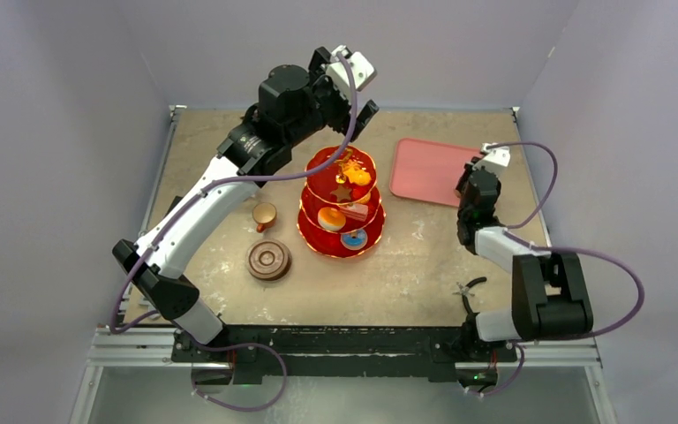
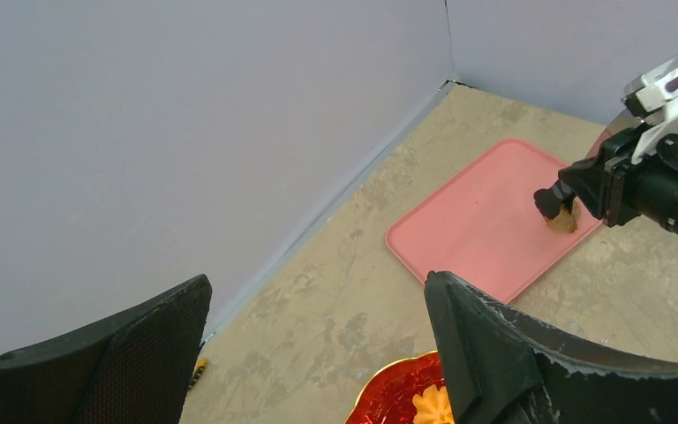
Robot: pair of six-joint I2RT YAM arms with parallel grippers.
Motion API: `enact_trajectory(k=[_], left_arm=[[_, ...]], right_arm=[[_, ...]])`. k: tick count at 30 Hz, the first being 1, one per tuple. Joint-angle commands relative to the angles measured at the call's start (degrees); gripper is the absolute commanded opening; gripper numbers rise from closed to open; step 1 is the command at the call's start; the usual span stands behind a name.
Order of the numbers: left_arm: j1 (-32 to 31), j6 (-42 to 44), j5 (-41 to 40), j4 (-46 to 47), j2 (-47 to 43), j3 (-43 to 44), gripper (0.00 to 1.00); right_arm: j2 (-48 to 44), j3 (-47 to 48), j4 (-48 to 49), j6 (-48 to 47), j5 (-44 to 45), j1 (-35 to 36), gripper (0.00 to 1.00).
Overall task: Serve the afternoon tea
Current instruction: Pick up the desert from the tray, then place the desert on the desert table.
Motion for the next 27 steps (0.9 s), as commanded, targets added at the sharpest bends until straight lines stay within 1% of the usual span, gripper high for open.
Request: enact_trajectory(k=[1, 4, 5, 13, 18, 22, 27], left_arm=[[0.36, -0.03, -0.77, 2.04, -2.77, 0.39, 0.90], [0.48, -0.01, -0.77, 1.52, -2.94, 0.31, 0.90], [0.58, -0.03, -2.05, 1.40, -3.01, 0.32, 0.90], [1.43, -0.70, -2.71, 0.12, -3.65, -0.46, 0.90], [1.83, -1.00, -3.08, -1.94, -3.40, -0.42, 0.90], [2.00, -1.33, -3.31, -2.83, -3.60, -0.36, 0.90], [2.03, -1.10, -3.67, -3.54, -3.99, -0.45, 0.90]], right_arm=[[-8.52, 3.62, -2.80, 0.15, -1.74, 4.02, 0.06], [-13.71, 3.51, -7.17, 0.57, -1.75, 9.01, 0.07], [-15.24, 3.28, -8.56, 0.70, -1.57, 10.92, 0.08], [-27.25, -1.49, -19.57, 9.81, -3.48, 22.54, 0.09], [-32.40, -3.30, -24.07, 14.72, 1.49, 33.38, 0.10], [-33.17, -3.41, -28.71, 18.16, 9.30, 43.75, 0.10], [-32.66, -3.49, -31.23, 22.30, 14.63, 53.49, 0.09]])
